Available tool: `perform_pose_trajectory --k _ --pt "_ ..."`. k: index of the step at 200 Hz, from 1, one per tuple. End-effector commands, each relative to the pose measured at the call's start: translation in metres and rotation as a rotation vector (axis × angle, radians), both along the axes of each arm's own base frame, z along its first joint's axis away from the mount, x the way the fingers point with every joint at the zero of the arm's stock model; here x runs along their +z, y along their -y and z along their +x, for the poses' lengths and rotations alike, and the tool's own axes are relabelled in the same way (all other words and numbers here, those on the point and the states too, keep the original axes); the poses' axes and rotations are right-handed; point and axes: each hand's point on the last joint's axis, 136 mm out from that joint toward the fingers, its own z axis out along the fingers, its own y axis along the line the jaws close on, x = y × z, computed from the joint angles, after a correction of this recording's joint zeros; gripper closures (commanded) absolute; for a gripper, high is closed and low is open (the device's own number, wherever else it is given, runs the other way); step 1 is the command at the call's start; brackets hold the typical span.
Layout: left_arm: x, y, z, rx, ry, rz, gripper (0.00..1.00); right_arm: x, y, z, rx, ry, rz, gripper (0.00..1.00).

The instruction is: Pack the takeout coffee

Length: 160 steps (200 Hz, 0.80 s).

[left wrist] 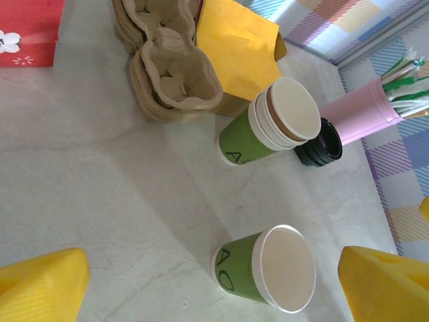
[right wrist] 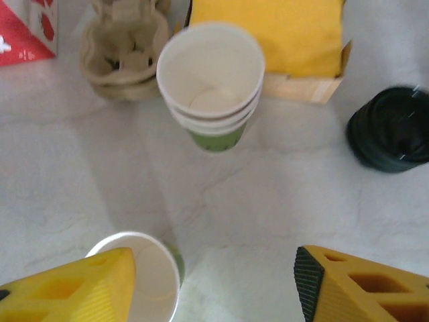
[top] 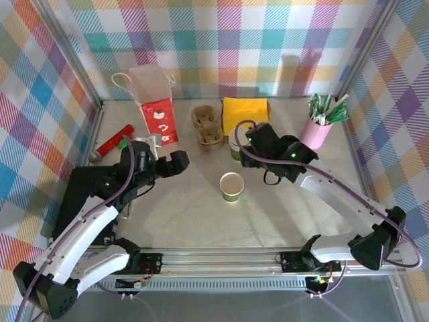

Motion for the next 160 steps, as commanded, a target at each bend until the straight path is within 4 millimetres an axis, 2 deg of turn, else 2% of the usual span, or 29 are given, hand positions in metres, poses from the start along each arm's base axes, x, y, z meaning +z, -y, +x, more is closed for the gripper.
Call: perform_pose_trajectory --k 1,36,68,104,160 --pt "0.018 0.014 -0.006 -0.072 0.056 -0.041 0.05 0.036 0.03 0.024 -0.056 0.108 -0.047 0.34" --pt "0.022 0.017 -0.006 -0.078 0.085 -0.06 0.05 0.049 0.054 0.053 -0.11 0.123 0.013 0.34" --pt "0.021 0.02 -0.005 -0.086 0.077 -0.06 0.05 0.049 0.067 0.078 -0.152 0.09 0.086 0.35" --pt "0.017 0.021 -0.004 -0.082 0.064 -0.064 0.05 0.021 0.084 0.1 -0.236 -0.01 0.11 0.38" --pt "0.016 0.021 -0.004 -0.081 0.062 -0.063 0.05 -0.032 0.108 0.115 -0.308 -0.107 0.055 0.43"
